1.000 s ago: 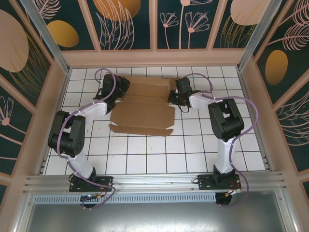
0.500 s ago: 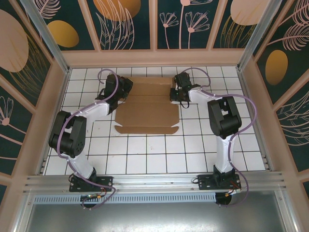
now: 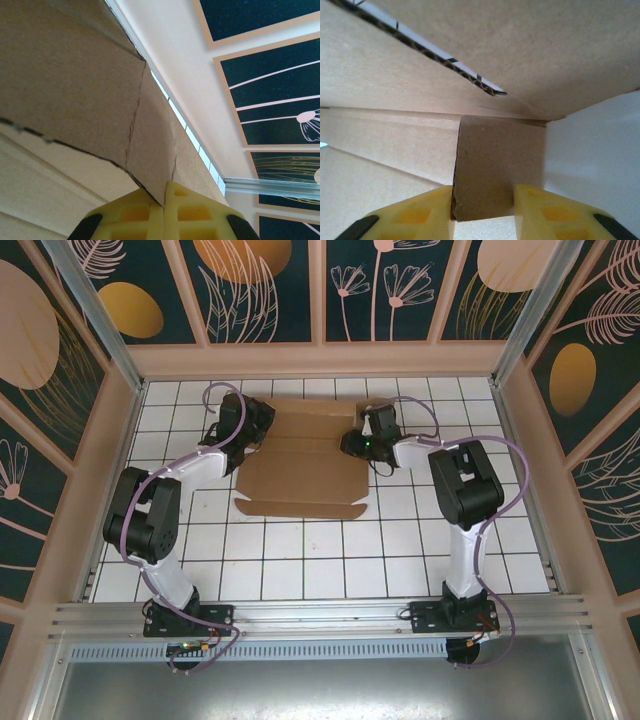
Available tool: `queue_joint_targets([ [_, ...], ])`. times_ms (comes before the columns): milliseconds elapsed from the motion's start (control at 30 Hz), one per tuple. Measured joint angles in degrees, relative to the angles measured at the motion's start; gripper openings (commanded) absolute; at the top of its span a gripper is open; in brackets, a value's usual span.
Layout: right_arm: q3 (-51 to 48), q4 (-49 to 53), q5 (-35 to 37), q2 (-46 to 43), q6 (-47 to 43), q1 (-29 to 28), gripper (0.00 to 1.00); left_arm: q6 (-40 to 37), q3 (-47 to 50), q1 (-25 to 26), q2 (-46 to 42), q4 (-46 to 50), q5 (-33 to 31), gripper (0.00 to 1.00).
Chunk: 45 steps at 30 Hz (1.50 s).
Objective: Fold the paper box
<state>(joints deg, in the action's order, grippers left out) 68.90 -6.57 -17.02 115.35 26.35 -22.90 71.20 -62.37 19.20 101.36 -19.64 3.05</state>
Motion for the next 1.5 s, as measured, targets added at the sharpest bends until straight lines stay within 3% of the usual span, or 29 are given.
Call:
queue_joint_targets([
  [133,-4.04,-1.68,-2.4,-4.39,-0.59,0.33,0.53,-0.09,-0.04,0.0,0.02,0.22,-0.17,0.0],
  [333,-12.85,-2.43,-1.36,-20.65,-7.63,2.82,0.47,-0.44,-1.97,-0.15,0.87,1.73,-0.17,0.0],
  [433,-20.28,-7.58,-0.52,-30.69,-10.01,6.12,0.43,-0.42,-3.63,-0.5,1.95,2.54,0.11,0.0],
  [533,-25.7,-16.11,0.52,-35.8,-15.28,11.1,0.5,-0.44,-5.25,-0.74,2.91,3.54,0.74,0.0],
  [667,-26.75,-21.97,0.9,-33.73,-25.92,13.35,0.58,-0.44,-6.93,-0.94,4.31,4.04,1.42,0.0],
  [800,-17.88,-20.41,-3.28,-23.58,-33.94,14.91,0.63,-0.44,-7.3,-1.07,4.63,4.04,2.49,0.0],
  [967,-5.2,-14.82,-6.56,-11.76,-38.6,15.96,0.61,-0.44,-7.3,-1.29,4.66,4.04,3.15,0.0],
  [1067,-2.21,-12.28,-9.07,-8.04,-39.54,16.2,0.56,-0.42,-7.3,-1.77,4.68,4.04,4.0,0.0],
  [1133,-1.25,-10.29,-12.24,-6.4,-39.87,16.39,0.47,-0.42,-7.3,-2.08,4.68,4.02,4.59,0.0],
  [1300,-0.37,-6.73,-18.21,-4.5,-40.11,16.26,0.12,-0.42,-7.3,-2.84,4.68,4.02,5.79,0.0],
  [1500,0.17,-5.2,-19.52,-4.61,-35.71,15.52,0.09,-0.35,-7.23,-3.15,4.68,3.69,6.14,0.0],
])
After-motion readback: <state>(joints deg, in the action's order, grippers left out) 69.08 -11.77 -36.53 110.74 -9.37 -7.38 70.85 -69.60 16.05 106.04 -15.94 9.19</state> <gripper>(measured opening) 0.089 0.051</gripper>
